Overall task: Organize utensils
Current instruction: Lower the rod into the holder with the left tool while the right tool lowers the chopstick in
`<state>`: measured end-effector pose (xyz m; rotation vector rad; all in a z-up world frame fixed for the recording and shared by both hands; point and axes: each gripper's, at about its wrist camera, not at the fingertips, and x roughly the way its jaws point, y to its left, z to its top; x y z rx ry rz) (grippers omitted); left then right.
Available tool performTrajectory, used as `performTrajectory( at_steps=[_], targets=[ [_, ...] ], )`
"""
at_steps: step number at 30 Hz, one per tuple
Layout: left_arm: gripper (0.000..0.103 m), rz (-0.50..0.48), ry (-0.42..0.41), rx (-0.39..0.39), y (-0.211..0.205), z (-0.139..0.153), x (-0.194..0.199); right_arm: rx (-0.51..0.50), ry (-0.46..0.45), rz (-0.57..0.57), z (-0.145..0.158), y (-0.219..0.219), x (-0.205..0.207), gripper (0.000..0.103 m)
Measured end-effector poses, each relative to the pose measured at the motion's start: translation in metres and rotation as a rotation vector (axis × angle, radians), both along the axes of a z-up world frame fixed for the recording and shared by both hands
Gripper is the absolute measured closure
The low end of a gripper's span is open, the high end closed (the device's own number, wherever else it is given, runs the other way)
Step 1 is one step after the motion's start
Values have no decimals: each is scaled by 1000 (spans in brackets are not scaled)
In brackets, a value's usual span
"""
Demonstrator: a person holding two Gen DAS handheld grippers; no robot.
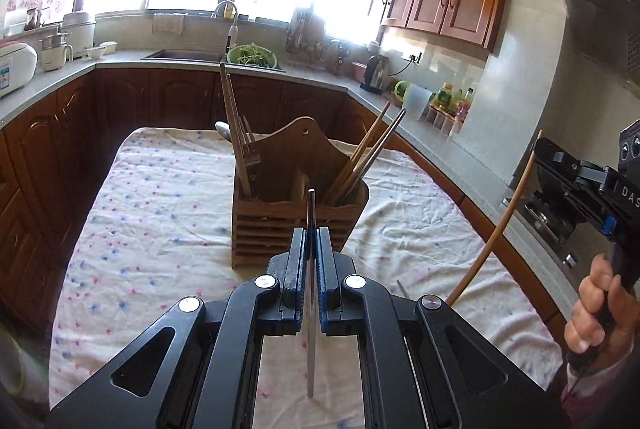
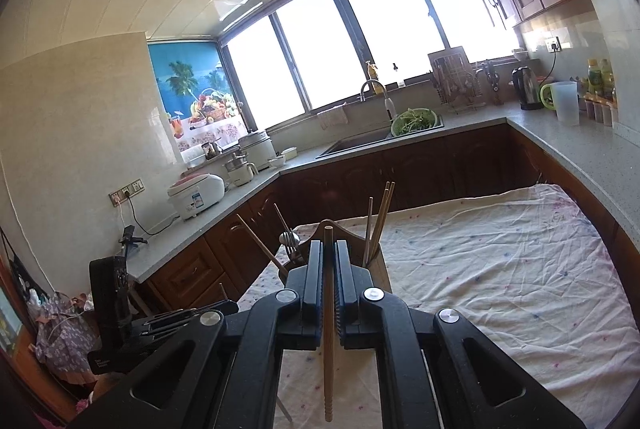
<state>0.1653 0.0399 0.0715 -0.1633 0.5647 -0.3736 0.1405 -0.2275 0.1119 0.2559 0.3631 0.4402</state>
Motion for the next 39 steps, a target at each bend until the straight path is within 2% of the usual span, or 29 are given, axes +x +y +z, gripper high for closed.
performTrajectory(
  at_steps=[6,12,26,30,39],
  targets=[
    [99,12,-43,-16,6,11,-2,-9,-10,4,2,7,8,98],
    [99,40,-111,-37,15,34,3,-3,-26,-3,7,9,24,98],
    [99,159,-341,-34,23,113,49,-12,-184,-60,60,30,81,98],
    [99,190,-357,-31,18,107,69,-36,-197,-81,56,38,99,98],
    [99,220,-252,-39,10,42,101,-58,-124,-94,-2,46,125,98]
  ],
)
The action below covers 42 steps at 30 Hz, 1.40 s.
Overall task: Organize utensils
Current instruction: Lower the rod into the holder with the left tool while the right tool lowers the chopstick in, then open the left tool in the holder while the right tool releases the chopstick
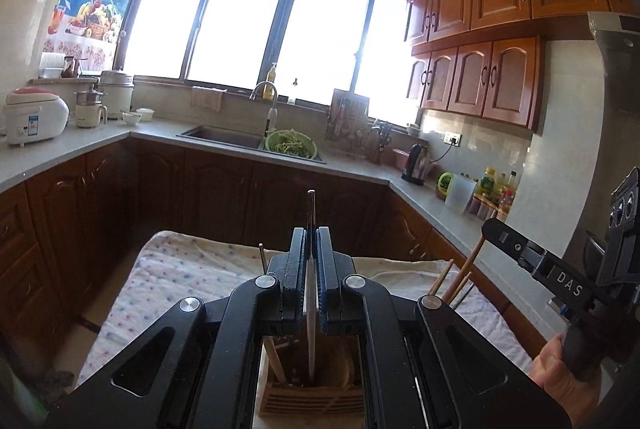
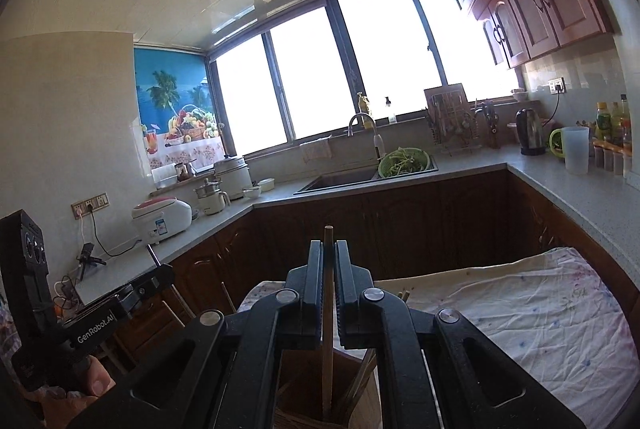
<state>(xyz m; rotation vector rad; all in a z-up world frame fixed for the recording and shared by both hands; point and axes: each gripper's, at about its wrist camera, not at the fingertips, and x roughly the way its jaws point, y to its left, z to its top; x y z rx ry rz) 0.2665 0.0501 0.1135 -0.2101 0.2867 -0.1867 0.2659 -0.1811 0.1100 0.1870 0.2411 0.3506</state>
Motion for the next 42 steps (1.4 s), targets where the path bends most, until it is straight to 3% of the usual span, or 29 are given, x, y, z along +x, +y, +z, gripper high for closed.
performTrajectory(
  at_steps=[7,10,24,30,31,33,34,35,40,42],
  targets=[
    [99,-11,52,26,-13,-37,-3,1,37,-7,-34,1,1,98],
    [99,-7,63,39,-14,-49,-6,4,12,-23,-37,-4,-7,98],
    [98,-14,95,32,-9,-43,-5,17,55,-36,-31,-16,-3,98],
    [93,-26,135,19,-6,-43,-4,32,75,-22,-30,-16,-4,91],
    [87,-30,135,19,-6,-42,-6,37,75,-20,-29,-17,-5,87],
    [79,-44,128,9,-6,-41,-12,53,67,-21,-27,-20,-10,62],
    [73,-43,121,8,-7,-40,-17,64,59,-25,-26,-22,-14,43],
    [66,-40,114,4,-8,-39,-23,78,48,-25,-23,-24,-18,33],
    [36,-26,67,-23,-7,-35,-56,107,3,-15,-15,-32,-39,17],
    [35,-27,63,-22,-5,-35,-65,113,1,-12,-14,-35,-45,14]
  ],
)
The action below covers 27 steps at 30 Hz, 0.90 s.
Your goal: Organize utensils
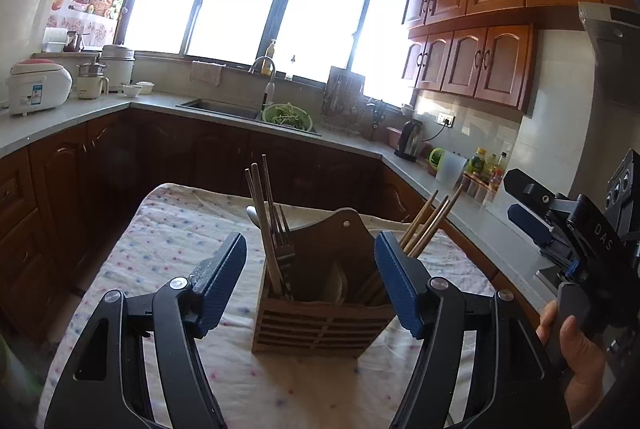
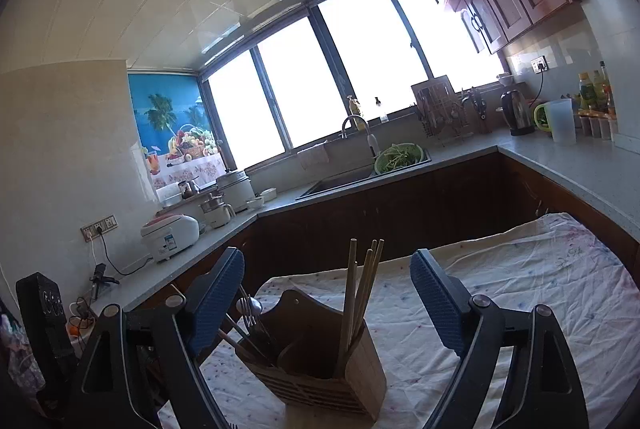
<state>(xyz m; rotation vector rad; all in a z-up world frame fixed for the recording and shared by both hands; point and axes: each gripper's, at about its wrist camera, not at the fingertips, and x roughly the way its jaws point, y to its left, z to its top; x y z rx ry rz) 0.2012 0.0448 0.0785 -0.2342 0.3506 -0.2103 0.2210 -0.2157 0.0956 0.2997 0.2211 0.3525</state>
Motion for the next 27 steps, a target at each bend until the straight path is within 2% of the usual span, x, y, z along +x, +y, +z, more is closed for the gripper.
performTrajectory(
  at_steps=[5,8,18,22,24,25,27],
  targets=[
    [22,34,17,-2,10,-5,-18,5,19,5,-8,-4,-15,9],
    [18,47,32,8,14,-11,-27,4,43,10,-18,-5,-24,8],
    [13,87,135,6,30,-39,-70,-10,133,40,-51,-5,-65,8],
    [13,87,102,38,29,-24,-97,-16,111,57,-36,-6,-87,8],
    [7,96,68,46,28,-15,-112,-20,77,59,-23,-7,-102,3],
    [0,105,53,45,28,-13,-120,-20,58,54,-18,-8,-111,0],
    [0,126,37,51,25,-16,-135,-24,25,30,-18,-9,-130,0]
  ],
)
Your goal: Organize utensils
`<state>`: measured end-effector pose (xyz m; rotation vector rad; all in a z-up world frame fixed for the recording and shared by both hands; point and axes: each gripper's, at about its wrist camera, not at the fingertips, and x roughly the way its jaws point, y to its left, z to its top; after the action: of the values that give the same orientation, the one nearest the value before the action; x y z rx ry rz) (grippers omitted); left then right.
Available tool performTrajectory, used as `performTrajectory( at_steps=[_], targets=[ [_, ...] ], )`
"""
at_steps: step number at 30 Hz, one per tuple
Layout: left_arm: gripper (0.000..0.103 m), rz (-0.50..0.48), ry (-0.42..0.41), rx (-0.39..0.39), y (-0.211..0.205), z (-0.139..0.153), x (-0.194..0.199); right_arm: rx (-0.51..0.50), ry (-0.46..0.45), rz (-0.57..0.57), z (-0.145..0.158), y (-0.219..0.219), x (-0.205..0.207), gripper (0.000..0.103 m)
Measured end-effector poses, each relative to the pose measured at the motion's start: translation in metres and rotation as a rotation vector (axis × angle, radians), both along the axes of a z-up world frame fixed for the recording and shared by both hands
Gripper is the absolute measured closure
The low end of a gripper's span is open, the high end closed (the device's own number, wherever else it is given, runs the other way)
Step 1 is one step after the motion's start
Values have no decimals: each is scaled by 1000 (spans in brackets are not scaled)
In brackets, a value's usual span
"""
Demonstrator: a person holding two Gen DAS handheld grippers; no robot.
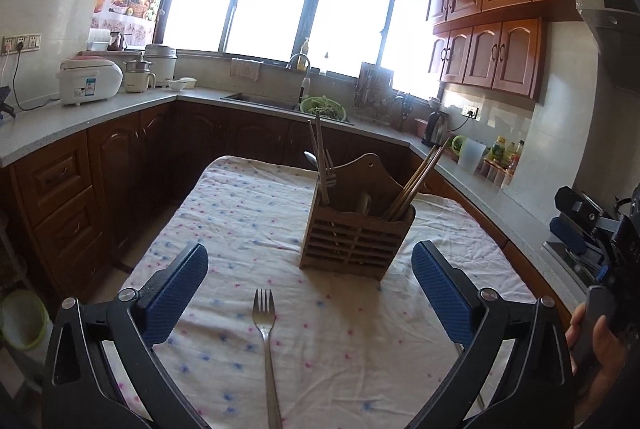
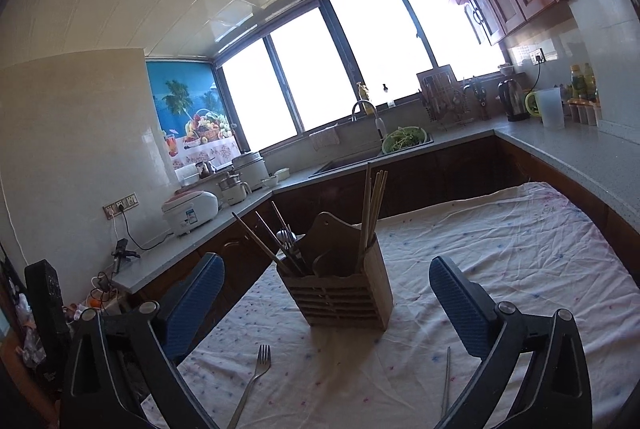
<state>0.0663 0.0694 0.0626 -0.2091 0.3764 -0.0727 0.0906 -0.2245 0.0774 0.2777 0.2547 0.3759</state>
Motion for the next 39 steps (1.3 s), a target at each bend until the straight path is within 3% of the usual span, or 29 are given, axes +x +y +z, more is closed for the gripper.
performTrajectory(
  at_steps=[5,14,25,39],
  targets=[
    [0,48,-8,83,-13,-34,-24,-128,-67,-90,-35,10,-39,0],
    [0,88,8,256,-44,-81,-43,-235,25,-90,-94,25,-53,0],
    [0,98,28,267,-51,-90,-47,-248,47,-92,-111,23,-60,0],
    [0,115,4,269,-53,-84,-51,-228,23,-110,-108,19,-65,0]
  ],
)
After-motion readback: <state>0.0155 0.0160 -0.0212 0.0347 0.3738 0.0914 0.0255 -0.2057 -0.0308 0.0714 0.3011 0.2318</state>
